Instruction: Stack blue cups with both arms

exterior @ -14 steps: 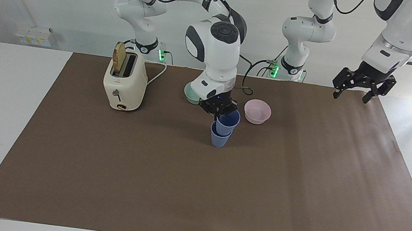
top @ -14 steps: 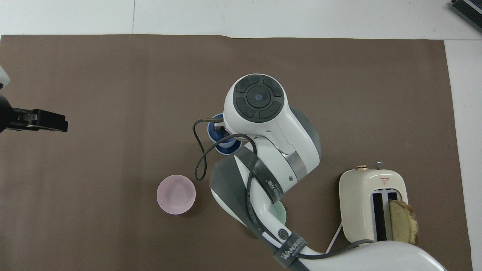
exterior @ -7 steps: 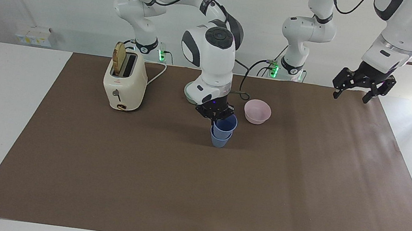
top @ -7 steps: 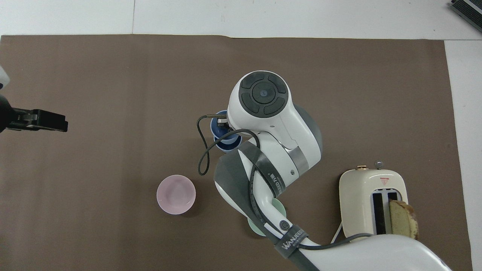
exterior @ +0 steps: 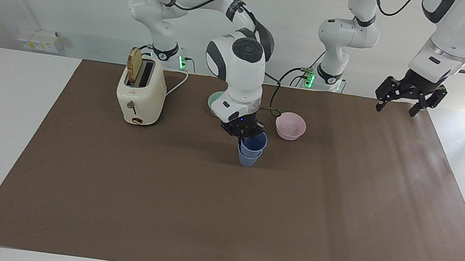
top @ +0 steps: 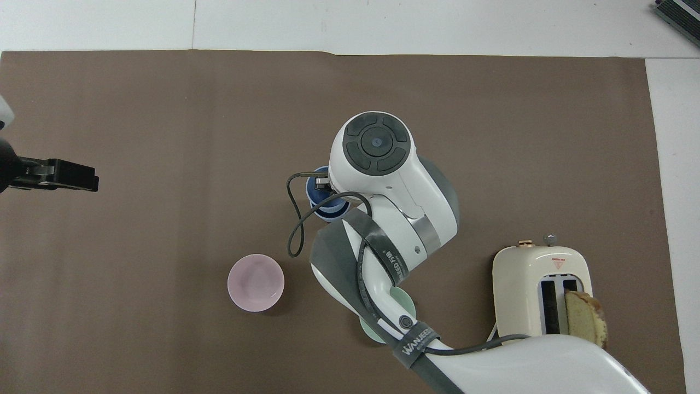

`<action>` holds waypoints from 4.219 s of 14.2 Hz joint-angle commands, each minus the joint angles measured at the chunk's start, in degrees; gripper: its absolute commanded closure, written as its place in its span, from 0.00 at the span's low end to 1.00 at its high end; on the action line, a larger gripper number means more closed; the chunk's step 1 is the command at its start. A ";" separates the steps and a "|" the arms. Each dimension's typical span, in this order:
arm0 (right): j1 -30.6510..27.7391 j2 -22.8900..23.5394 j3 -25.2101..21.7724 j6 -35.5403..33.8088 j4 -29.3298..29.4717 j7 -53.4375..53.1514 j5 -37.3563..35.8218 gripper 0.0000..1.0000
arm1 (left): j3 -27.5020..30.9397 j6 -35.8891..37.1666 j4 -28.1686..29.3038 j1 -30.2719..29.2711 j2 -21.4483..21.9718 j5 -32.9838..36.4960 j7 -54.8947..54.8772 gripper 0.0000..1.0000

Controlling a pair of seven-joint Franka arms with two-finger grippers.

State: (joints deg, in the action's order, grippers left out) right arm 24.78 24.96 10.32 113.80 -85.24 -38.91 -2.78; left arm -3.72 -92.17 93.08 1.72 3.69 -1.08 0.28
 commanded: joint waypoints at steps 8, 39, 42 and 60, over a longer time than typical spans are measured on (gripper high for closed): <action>-0.61 -0.26 0.58 1.95 -1.77 -0.73 -0.12 0.67 | -0.49 1.12 -0.09 -1.10 0.62 -0.59 -0.99 0.00; -23.46 -20.12 -0.13 -28.45 5.88 28.19 -0.04 0.00 | -0.49 1.12 -0.09 -1.10 0.62 -0.59 -0.99 0.00; -26.26 -20.83 -0.21 -29.07 5.87 28.88 2.87 0.00 | -0.49 1.12 -0.09 -1.10 0.62 -0.59 -0.99 0.00; -30.76 -26.98 -0.30 -31.45 0.43 31.70 2.87 0.00 | -0.49 1.12 -0.09 -1.10 0.62 -0.59 -0.99 0.00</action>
State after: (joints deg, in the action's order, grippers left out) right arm -4.36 -0.54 9.65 81.37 -82.70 -9.34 -1.19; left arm -3.72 -92.15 93.08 1.72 3.69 -1.08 0.28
